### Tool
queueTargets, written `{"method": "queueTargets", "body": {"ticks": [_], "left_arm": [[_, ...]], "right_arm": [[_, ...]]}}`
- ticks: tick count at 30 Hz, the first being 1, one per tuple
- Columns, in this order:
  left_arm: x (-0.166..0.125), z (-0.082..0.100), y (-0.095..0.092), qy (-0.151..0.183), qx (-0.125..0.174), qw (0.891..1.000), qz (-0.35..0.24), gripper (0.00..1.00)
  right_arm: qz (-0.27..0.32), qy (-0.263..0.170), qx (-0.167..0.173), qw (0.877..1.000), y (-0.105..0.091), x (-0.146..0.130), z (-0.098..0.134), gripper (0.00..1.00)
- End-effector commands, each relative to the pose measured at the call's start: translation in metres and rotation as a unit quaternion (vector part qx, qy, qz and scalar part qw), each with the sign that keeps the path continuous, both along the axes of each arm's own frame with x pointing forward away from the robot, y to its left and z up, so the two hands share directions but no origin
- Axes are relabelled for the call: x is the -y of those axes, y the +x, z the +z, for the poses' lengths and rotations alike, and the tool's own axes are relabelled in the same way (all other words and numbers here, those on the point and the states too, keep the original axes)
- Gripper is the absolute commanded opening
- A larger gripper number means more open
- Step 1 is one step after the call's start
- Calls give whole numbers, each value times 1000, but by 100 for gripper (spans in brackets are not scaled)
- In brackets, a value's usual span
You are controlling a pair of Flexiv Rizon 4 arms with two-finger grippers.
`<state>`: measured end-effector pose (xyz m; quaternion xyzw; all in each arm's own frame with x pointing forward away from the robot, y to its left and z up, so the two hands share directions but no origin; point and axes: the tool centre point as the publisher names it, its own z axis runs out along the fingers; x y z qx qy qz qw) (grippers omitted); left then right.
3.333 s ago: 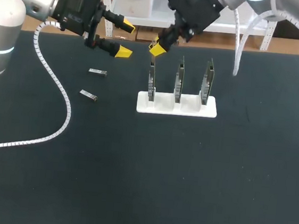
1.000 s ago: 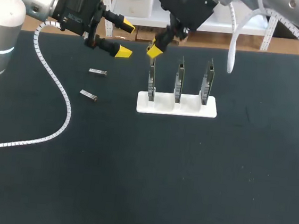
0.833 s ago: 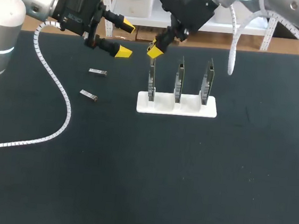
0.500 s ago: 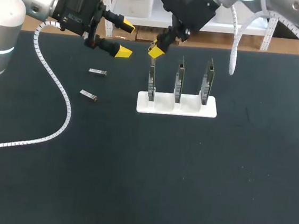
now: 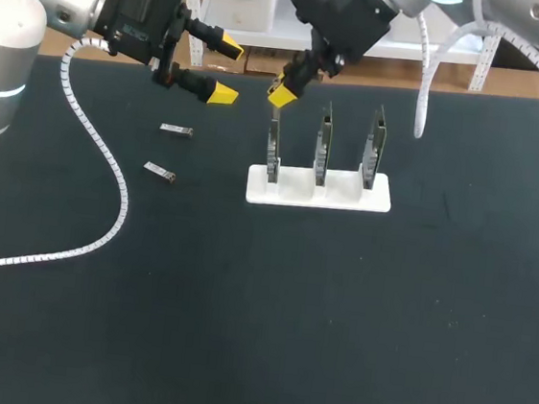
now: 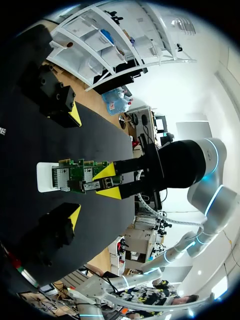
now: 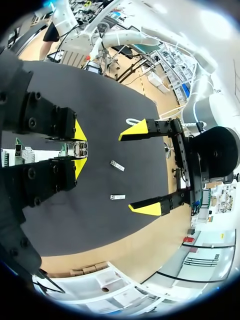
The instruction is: Pick up the optical module with the left hand, and insert it into the network port with the right hand.
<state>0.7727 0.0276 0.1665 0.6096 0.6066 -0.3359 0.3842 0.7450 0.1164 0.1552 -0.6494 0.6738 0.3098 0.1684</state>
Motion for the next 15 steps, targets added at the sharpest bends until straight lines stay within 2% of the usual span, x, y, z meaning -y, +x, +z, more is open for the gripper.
{"method": "queueTargets", "body": {"ticks": [1, 15], "left_arm": [[0, 0, 1, 2, -1, 1000, 0, 100], [0, 0, 1, 2, -1, 1000, 0, 100]], "right_arm": [[4, -6, 1, 1000, 3, 0, -1, 0], [11, -26, -2, 1000, 1, 2, -1, 0]]}}
